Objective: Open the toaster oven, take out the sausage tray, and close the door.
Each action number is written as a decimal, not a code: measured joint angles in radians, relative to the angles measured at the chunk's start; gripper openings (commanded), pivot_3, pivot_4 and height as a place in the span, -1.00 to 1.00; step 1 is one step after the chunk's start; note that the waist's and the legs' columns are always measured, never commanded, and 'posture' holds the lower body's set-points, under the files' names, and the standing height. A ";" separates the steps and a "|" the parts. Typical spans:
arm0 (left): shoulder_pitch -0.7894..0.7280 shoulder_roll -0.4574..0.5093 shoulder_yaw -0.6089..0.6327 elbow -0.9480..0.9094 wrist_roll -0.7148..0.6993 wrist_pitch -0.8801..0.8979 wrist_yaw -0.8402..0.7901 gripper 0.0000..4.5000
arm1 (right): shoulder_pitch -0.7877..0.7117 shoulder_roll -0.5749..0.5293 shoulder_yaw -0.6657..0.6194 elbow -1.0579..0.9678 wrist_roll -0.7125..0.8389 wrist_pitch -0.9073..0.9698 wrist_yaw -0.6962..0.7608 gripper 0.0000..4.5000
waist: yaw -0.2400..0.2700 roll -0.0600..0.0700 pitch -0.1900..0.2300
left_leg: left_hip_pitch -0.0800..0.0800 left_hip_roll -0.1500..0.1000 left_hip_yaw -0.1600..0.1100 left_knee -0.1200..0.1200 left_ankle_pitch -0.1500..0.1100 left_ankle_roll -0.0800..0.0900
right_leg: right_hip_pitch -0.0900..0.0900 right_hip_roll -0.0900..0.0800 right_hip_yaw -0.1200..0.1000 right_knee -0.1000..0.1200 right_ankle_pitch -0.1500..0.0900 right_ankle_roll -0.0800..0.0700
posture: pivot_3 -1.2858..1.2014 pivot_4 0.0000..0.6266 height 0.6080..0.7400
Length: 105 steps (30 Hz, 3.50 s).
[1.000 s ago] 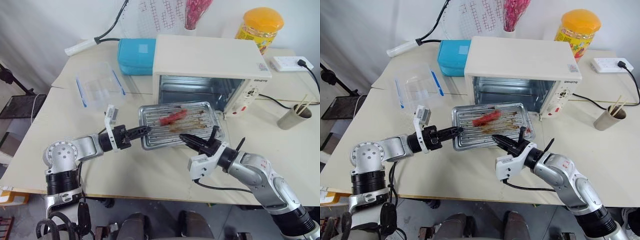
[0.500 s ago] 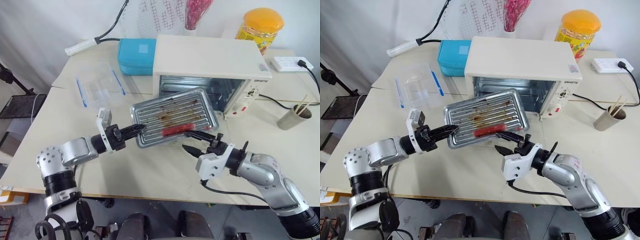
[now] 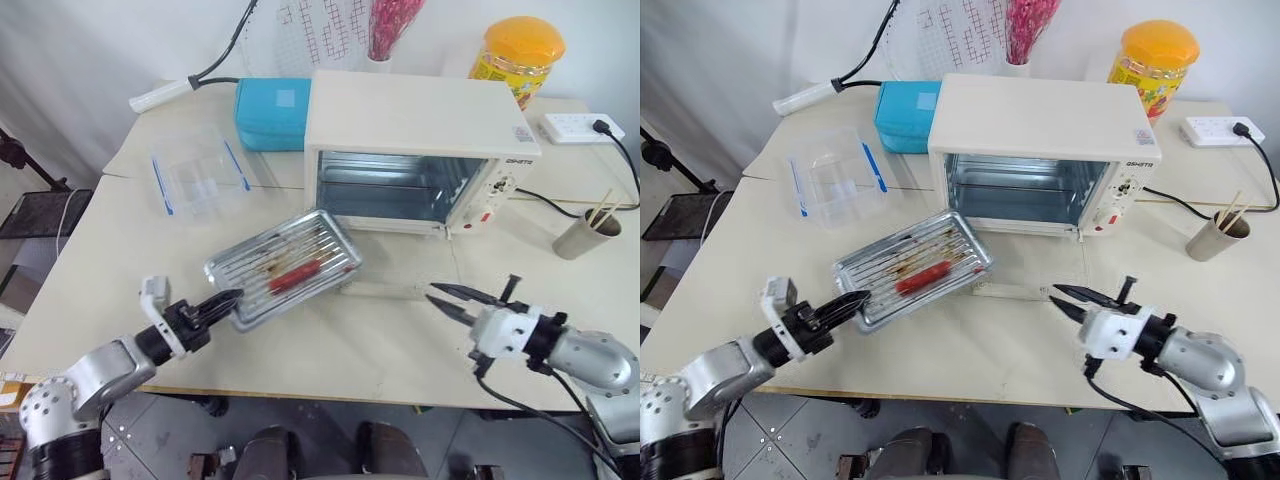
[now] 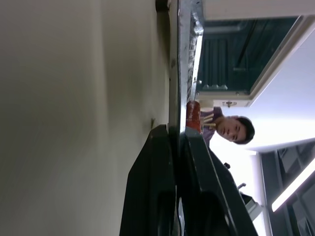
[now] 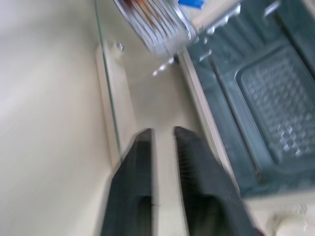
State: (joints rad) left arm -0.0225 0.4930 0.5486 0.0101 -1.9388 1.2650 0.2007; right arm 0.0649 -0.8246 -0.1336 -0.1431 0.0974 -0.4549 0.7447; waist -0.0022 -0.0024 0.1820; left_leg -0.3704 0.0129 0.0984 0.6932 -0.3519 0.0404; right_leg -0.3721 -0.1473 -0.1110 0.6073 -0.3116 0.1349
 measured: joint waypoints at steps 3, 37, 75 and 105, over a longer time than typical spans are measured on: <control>0.087 0.002 0.063 -0.005 -0.002 -0.001 -0.103 -0.96 | 0.003 -0.013 -0.015 0.088 0.124 0.053 0.104 -0.98 | -0.001 0.000 0.000 | 0.000 0.001 0.000 0.000 0.000 0.000 | 0.000 0.000 0.001 0.000 0.000 -0.001 | 0.03 -0.52 1.00; 0.312 -0.238 0.159 -0.298 -0.006 -0.289 -0.080 -0.96 | -0.473 0.105 -0.176 0.311 0.588 0.718 0.310 -0.98 | 0.000 0.003 0.000 | 0.000 0.004 -0.001 -0.003 -0.003 -0.005 | -0.003 -0.005 0.002 -0.004 -0.004 -0.007 | 0.03 -0.52 1.00; -0.623 -0.086 -0.590 0.381 0.460 0.120 -0.349 -0.96 | 0.613 0.294 -0.625 -0.343 0.649 0.541 0.411 0.98 | 0.047 0.006 -0.003 | 0.003 -0.004 0.006 -0.010 0.001 -0.001 | -0.003 0.002 0.005 -0.006 0.001 0.001 | 0.03 -0.52 1.00; -0.276 0.260 -0.477 0.056 1.325 -0.925 -1.265 0.99 | 0.458 0.197 -0.494 -0.243 0.601 0.440 0.486 1.00 | 0.011 0.008 -0.004 | 0.002 0.000 0.008 -0.013 -0.003 -0.011 | -0.009 -0.005 0.008 -0.011 0.000 -0.001 | 0.03 -0.52 1.00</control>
State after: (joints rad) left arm -0.2988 0.7534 0.0713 0.0657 -0.6134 0.3404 -1.0639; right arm 0.5230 -0.6272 -0.6280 -0.3857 0.6981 -0.0154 1.2306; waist 0.0092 0.0061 0.1782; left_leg -0.3688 0.0133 0.1066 0.6803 -0.3551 0.0289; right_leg -0.3807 -0.1525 -0.1026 0.5963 -0.3120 0.1338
